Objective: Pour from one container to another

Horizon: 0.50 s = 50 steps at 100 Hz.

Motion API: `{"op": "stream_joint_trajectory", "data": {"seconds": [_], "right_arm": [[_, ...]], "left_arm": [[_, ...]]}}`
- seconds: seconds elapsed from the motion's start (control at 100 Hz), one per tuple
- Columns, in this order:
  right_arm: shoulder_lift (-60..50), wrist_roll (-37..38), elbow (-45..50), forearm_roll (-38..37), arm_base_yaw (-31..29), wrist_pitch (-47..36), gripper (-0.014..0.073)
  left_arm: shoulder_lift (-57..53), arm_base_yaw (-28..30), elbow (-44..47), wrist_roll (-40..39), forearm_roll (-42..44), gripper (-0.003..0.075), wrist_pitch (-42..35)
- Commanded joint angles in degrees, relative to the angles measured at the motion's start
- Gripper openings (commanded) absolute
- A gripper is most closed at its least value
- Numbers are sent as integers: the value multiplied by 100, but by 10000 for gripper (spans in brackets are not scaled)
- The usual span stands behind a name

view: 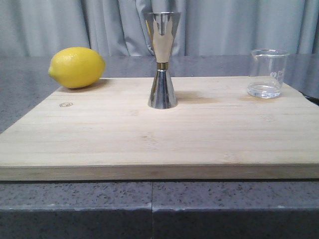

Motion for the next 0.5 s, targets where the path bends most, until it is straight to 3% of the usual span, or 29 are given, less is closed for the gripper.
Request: {"op": "stream_joint_trajectory", "data": {"seconds": [0.0,0.15,0.31,0.49], "right_arm": [[15,9,-133,-191,-34,-306,170],[15,9,-133,-200,-34,-306,-74],[15,9,-133,-289,-34,-404,-71],[15,9,-133,-296,-34,-450,-71]], "left_arm": [[-13,17,-132,-75,61,220,-333],[-13,17,-132,-75,61,91,-333],[-2,17,-132,-75,61,-20,-340],[-2,17,-132,-75,61,-18,-340]]}}
